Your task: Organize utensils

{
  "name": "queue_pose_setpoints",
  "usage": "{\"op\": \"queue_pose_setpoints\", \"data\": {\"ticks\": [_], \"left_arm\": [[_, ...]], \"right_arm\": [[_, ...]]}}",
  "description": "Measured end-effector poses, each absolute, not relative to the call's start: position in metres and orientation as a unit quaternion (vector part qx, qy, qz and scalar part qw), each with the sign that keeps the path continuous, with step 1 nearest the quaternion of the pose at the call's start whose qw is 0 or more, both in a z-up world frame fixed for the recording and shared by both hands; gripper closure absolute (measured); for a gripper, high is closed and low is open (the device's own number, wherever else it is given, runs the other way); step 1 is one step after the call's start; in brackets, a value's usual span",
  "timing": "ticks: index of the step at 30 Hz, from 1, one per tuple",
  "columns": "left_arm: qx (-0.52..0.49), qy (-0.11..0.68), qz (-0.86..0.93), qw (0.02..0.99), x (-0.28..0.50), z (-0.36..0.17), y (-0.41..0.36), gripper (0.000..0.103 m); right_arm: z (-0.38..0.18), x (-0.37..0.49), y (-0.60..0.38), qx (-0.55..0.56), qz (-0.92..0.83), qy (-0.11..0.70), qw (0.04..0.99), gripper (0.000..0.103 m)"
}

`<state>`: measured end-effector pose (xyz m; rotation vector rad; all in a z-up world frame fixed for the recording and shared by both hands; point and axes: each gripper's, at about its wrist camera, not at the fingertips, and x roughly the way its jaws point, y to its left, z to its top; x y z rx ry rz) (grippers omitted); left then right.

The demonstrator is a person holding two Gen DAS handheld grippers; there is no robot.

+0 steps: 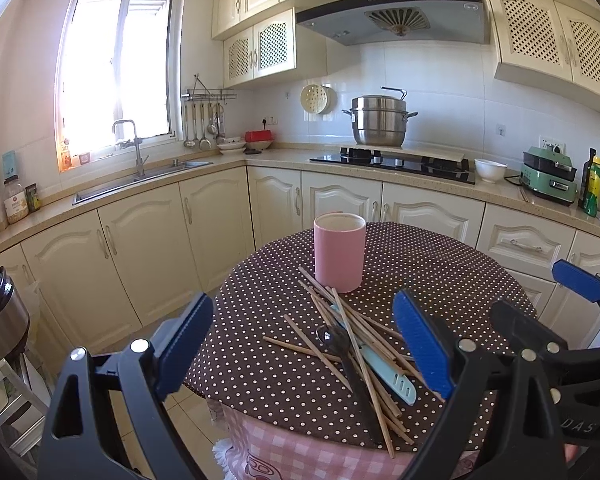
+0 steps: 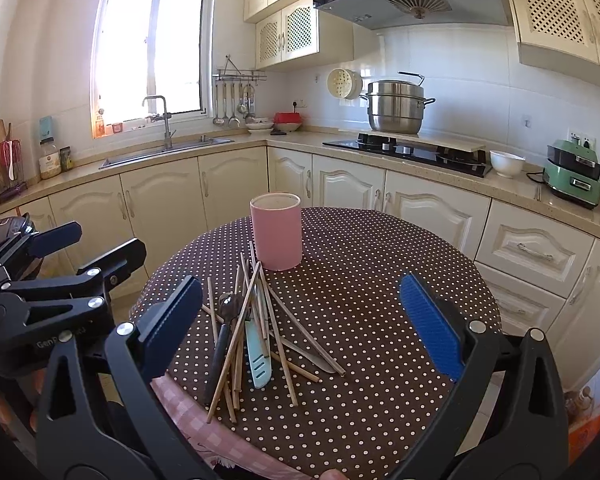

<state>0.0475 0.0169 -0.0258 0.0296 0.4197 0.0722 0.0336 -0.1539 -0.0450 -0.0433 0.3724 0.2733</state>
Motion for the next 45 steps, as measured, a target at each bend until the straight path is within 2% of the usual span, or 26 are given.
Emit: {"op": "queue_pose_setpoints", "data": {"ticks": [5,15,22,23,24,26,29,34,36,40,42,45], "left_arm": [[0.010,0.247,0.027,0.969,0.066,-0.038,0.018,0.013],[-0.017,0.390,-0.009,0.921,0.129,-0.087,0.024,0.013],[-0.050,0.452,-0.031,0.890,0.159,-0.118,0.030,0.014],[-0.049,0.458,-0.028,0.887,0.162,-0.120,0.030,0.017],[-0.050,0.464,-0.028,0.884,0.165,-0.124,0.029,0.027],[-0.061,0.475,-0.034,0.877,0.173,-0.130,0.030,0.038],[-0.073,0.497,-0.034,0.864,0.184,-0.142,0.031,0.044],[-0.077,0.512,-0.035,0.855,0.196,-0.152,0.027,0.045],[-0.084,0.517,-0.037,0.851,0.202,-0.156,0.027,0.057],[-0.104,0.522,-0.051,0.845,0.206,-0.158,0.028,0.062],[-0.108,0.522,-0.059,0.844,0.207,-0.159,0.026,0.071],[-0.106,0.524,-0.065,0.843,0.209,-0.158,0.023,0.072]], "right_arm": [[-0.054,0.048,-0.154,-0.027,0.140,0.202,0.969,0.006],[-0.080,0.097,-0.167,-0.040,0.119,0.257,0.958,0.006],[-0.101,0.127,-0.177,-0.036,0.131,0.303,0.943,0.006],[-0.104,0.130,-0.178,-0.033,0.135,0.310,0.941,0.008],[-0.106,0.134,-0.179,-0.033,0.138,0.315,0.939,0.009],[-0.111,0.139,-0.179,-0.035,0.142,0.322,0.935,0.010],[-0.116,0.146,-0.179,-0.032,0.149,0.331,0.931,0.011],[-0.121,0.154,-0.176,-0.033,0.162,0.339,0.926,0.011],[-0.122,0.158,-0.175,-0.032,0.166,0.343,0.924,0.011],[-0.123,0.162,-0.171,-0.033,0.173,0.350,0.920,0.011],[-0.124,0.164,-0.169,-0.037,0.175,0.353,0.918,0.011],[-0.126,0.170,-0.166,-0.037,0.182,0.362,0.914,0.011]]}}
